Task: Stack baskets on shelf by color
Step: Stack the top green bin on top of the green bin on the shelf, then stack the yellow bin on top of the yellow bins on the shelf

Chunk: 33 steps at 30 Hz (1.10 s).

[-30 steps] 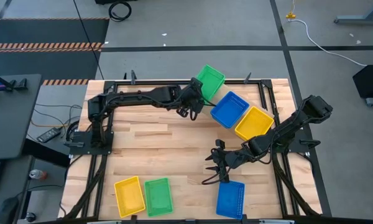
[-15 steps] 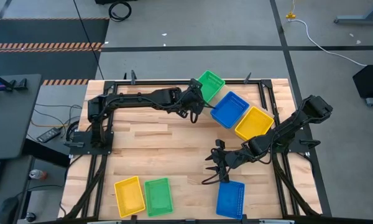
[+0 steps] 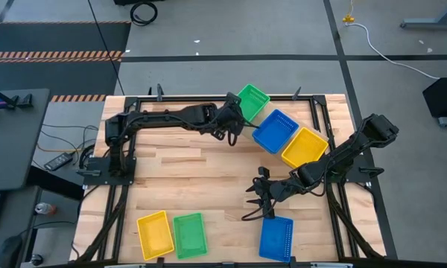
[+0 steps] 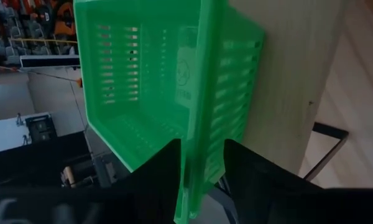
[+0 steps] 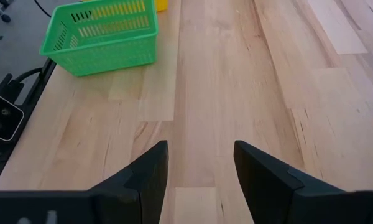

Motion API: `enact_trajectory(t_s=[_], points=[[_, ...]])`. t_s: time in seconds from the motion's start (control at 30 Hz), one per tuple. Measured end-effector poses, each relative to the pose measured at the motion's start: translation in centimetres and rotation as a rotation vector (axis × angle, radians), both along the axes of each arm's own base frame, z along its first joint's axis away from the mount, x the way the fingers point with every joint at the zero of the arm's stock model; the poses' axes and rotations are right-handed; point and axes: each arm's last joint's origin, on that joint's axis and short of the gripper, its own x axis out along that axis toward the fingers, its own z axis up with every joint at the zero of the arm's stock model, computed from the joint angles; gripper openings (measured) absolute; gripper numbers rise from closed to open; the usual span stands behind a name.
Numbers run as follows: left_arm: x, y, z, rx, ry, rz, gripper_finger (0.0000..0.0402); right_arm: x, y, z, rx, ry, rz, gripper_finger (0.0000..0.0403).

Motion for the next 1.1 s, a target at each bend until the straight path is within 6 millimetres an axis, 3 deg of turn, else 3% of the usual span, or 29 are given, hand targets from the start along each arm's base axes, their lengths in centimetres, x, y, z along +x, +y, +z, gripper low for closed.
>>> enact_trajectory(t_s=[0.43,0.8,1.1], points=[[-0.4,-1.4,-0.1,0.002,0.047,0.011,0.013,0.0,0.0,0.0,0.0,0.0,0.0,0.019],[-1.5,-2.7,2.4,-0.003,-0.023,-0.003,0.013,0.0,0.0,0.0,0.002,-0.003,0.001,0.019],[-1.5,-2.7,2.5,-0.022,-0.04,0.007,0.013,0.0,0.0,0.0,0.002,-0.004,0.001,0.019]])
